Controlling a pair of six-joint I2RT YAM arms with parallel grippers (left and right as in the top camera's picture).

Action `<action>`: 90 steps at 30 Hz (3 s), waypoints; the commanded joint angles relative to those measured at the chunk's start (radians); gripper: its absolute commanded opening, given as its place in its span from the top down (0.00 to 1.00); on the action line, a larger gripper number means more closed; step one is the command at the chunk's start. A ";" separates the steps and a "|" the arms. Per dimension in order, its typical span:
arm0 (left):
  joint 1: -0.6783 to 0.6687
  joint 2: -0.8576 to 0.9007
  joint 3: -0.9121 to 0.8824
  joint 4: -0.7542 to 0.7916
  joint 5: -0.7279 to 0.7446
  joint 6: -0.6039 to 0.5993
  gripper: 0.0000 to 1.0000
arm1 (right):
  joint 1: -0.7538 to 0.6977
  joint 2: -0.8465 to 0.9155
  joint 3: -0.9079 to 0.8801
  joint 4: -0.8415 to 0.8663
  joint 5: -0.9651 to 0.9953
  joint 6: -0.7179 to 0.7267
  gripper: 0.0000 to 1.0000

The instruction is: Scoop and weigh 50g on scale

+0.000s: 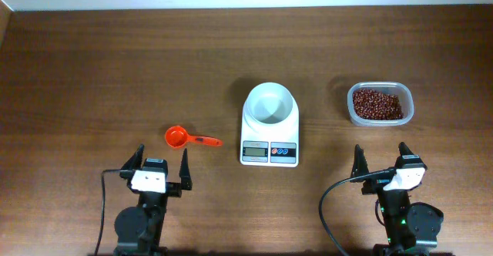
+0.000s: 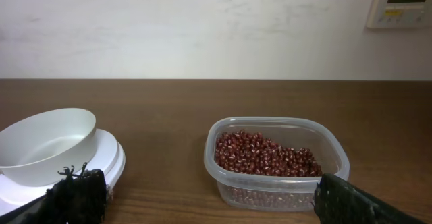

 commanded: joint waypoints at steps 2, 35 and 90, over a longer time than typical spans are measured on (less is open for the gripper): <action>0.005 0.001 0.077 -0.073 0.034 -0.044 0.01 | -0.001 -0.010 -0.009 0.002 0.005 0.005 0.01; 0.005 0.675 0.668 -0.388 0.296 -0.115 0.01 | -0.001 -0.010 -0.009 0.002 0.005 0.005 0.01; 0.005 0.714 0.669 -0.392 0.392 -0.164 0.01 | -0.001 -0.010 -0.009 0.002 0.005 0.005 0.01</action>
